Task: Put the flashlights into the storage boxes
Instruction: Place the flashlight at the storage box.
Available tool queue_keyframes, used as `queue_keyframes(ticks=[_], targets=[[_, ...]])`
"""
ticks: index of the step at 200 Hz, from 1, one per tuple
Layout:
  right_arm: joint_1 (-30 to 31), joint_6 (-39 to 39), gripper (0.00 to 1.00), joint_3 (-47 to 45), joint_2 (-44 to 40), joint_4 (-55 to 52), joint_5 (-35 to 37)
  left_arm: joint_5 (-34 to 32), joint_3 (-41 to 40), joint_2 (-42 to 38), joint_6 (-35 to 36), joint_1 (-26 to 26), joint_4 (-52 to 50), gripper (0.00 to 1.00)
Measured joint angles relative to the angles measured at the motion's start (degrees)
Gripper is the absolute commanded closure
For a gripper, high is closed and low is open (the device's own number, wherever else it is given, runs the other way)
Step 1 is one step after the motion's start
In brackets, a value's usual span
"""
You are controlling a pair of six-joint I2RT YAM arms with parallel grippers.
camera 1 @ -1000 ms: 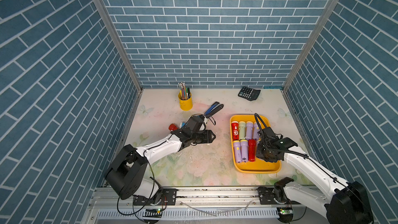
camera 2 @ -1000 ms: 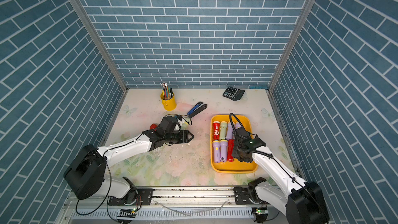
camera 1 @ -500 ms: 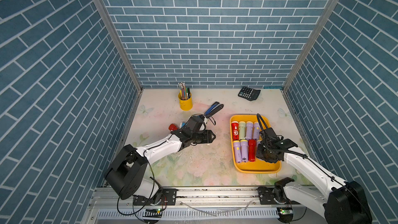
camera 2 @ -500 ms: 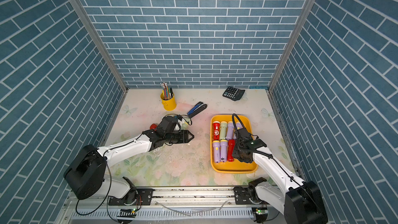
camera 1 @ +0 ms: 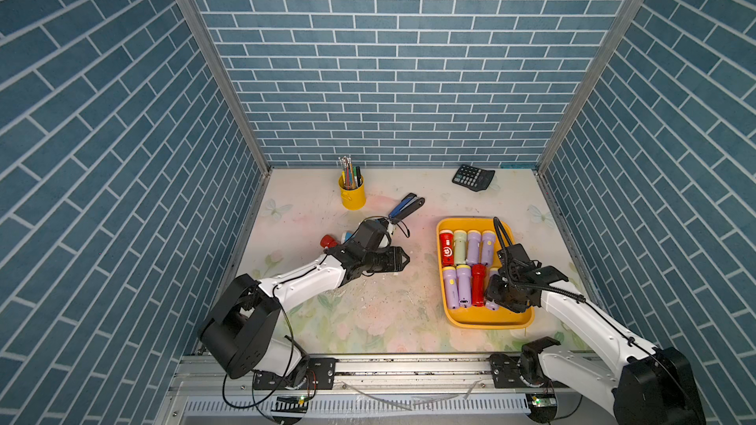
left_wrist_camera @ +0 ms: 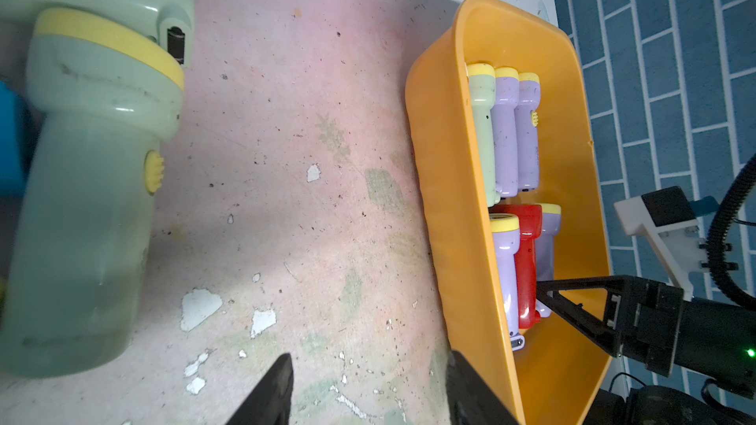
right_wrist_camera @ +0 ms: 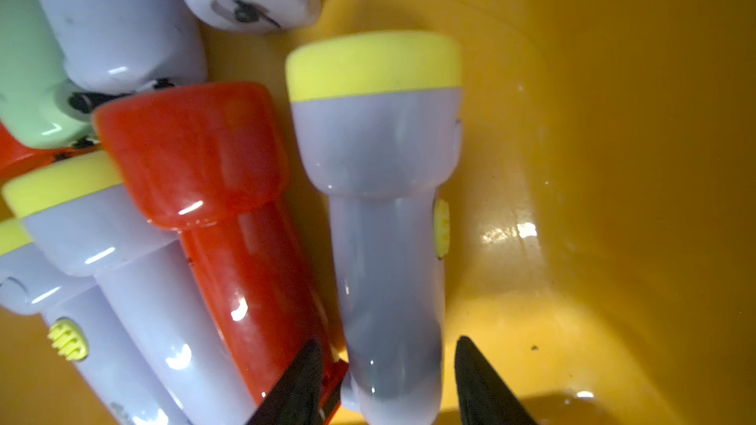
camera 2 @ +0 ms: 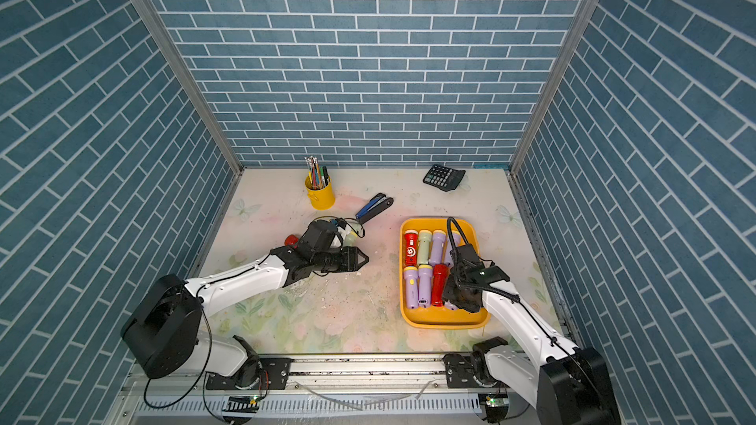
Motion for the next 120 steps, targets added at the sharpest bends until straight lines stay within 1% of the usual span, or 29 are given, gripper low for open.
queue_keyframes(ticks=[34,46,59,78,120], targets=[[-3.0,-1.5,0.33,0.3,-1.2,-0.7,-1.1,0.0,0.0,0.0,0.1,0.0,0.0,0.4],[-4.5,-2.3,0.27,0.4,-1.2,-0.6,-2.1,0.0,0.0,0.0,0.1,0.0,0.0,0.4],[-6.4,-3.1,0.24,0.4,-1.2,-0.3,-3.5,0.0,0.0,0.0,0.1,0.0,0.0,0.4],[-8.9,-4.4,0.21,0.4,-0.7,0.9,-5.9,0.0,0.0,0.0,0.1,0.0,0.0,0.4],[-13.0,-6.4,0.2,0.4,2.1,5.6,-11.3,0.0,0.0,0.0,0.5,0.0,0.0,0.4]])
